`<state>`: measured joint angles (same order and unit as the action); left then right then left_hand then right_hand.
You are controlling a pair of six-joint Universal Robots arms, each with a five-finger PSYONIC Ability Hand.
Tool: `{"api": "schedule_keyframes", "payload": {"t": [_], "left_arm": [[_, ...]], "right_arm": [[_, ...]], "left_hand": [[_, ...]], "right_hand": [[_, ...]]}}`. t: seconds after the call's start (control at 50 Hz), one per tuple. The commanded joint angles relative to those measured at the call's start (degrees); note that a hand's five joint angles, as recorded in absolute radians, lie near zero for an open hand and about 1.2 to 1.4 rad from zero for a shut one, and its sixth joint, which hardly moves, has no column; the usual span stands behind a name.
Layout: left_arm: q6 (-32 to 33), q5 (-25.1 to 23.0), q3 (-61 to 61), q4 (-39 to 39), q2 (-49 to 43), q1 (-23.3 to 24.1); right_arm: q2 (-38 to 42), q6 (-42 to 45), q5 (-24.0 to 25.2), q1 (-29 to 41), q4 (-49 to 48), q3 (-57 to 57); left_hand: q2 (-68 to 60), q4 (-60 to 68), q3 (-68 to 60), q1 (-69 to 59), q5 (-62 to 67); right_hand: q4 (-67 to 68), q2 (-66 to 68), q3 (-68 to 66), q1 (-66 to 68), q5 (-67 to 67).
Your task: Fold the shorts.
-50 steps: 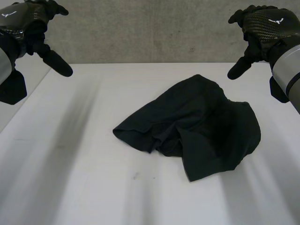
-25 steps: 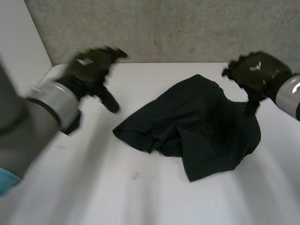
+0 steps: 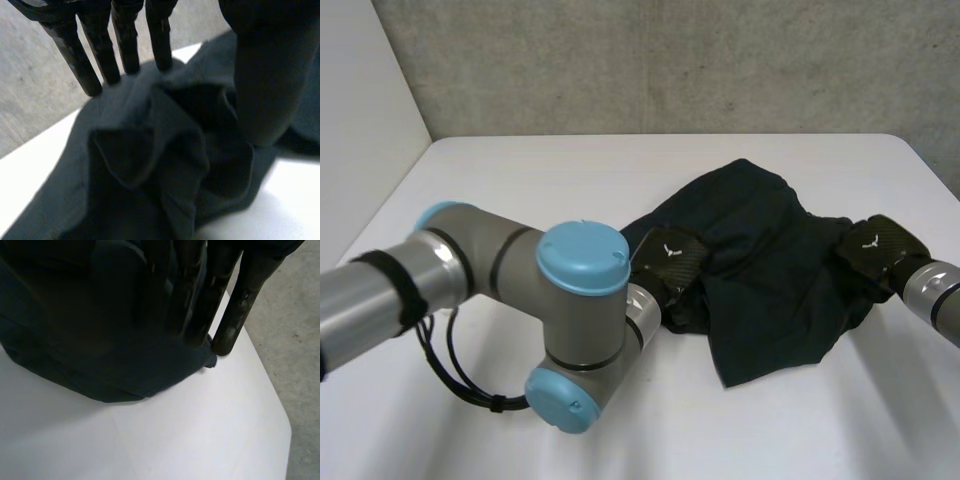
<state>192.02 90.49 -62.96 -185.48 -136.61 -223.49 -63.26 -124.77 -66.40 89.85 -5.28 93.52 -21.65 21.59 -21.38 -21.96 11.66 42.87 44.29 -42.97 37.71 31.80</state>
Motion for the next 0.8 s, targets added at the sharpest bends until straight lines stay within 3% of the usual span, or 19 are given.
{"api": "schedule_keyframes", "payload": {"t": [0.02,0.1,0.16,0.22,0.38,0.48,0.5,0.52,0.54,0.6,0.62,0.72,0.8], "left_arm": [[5.9,0.6,3.4,-1.4,-5.8,-0.4],[9.9,5.2,5.6,-3.5,-7.0,-1.8],[12.8,11.0,6.1,-5.0,-6.7,-5.3],[15.3,13.4,6.3,-6.6,-6.2,-7.7],[21.6,13.0,6.4,-11.3,-3.8,-15.2],[21.5,10.2,5.0,-10.8,-3.8,-16.5],[21.3,9.4,4.4,-10.6,-3.8,-16.5],[21.2,8.8,3.7,-10.3,-3.7,-16.5],[21.2,7.9,2.2,-9.7,-3.1,-16.3],[21.1,7.3,-0.6,-8.6,-0.3,-16.2],[21.1,7.3,-2.4,-7.9,1.7,-16.3],[20.8,7.2,-9.1,-6.7,10.1,-17.0],[18.6,5.6,-17.3,-6.6,20.1,-19.2]], "right_arm": [[0.0,-1.4,-0.1,0.9,-0.1,1.6],[-0.5,-6.1,-0.6,5.1,0.6,1.7],[-1.3,-12.5,-1.0,9.6,1.0,1.1],[-2.6,-17.7,-1.4,12.9,1.4,0.3],[-2.2,-36.4,-4.3,25.1,3.4,-5.8],[3.2,-38.9,-10.3,30.8,3.8,-10.6],[4.1,-38.8,-11.5,31.6,4.0,-11.7],[4.8,-38.6,-12.8,32.5,4.3,-12.7],[5.2,-38.3,-15.0,33.9,5.0,-13.7],[3.7,-38.3,-18.0,34.4,5.9,-14.5],[2.9,-38.5,-18.3,34.3,5.9,-14.3],[-4.0,-37.7,-18.7,32.3,6.0,-12.4],[-9.1,-32.4,-18.2,24.4,6.3,-9.7]], "left_hand": [[-55.0,55.1,-55.3,-54.7,55.0],[-58.3,58.4,-58.6,-58.0,58.3],[-58.3,58.4,-58.6,-58.0,58.3],[-58.3,58.4,-58.6,-58.0,58.3],[-58.3,58.4,-58.6,-58.0,58.3],[-58.3,58.4,-58.6,-58.0,58.3],[-55.7,55.8,-56.0,-55.4,55.7],[-51.0,51.1,-51.3,-50.7,51.0],[-40.8,40.9,-41.1,-40.5,40.8],[-15.1,15.1,-15.3,-14.8,15.1],[-4.3,4.4,-4.6,-4.0,4.3],[-3.0,3.1,-3.3,-2.7,3.0],[-3.0,3.1,-3.3,-2.7,3.0]], "right_hand": [[37.1,35.7,-37.0,42.3,38.2],[37.1,35.7,-37.0,42.3,38.2],[37.1,35.7,-37.0,42.3,38.2],[37.1,35.7,-37.0,42.3,38.2],[37.1,35.7,-37.0,42.3,38.2],[37.1,35.7,-37.0,42.3,38.2],[35.4,33.9,-35.3,40.5,36.4],[25.7,24.3,-25.6,30.8,26.8],[4.4,3.0,-4.3,9.6,5.5],[-19.1,-20.5,19.2,-13.9,-18.0],[-21.0,-22.4,21.1,-15.8,-19.9],[-27.0,-28.5,27.2,-21.9,-26.0],[-27.1,-28.5,27.2,-21.9,-26.0]]}}
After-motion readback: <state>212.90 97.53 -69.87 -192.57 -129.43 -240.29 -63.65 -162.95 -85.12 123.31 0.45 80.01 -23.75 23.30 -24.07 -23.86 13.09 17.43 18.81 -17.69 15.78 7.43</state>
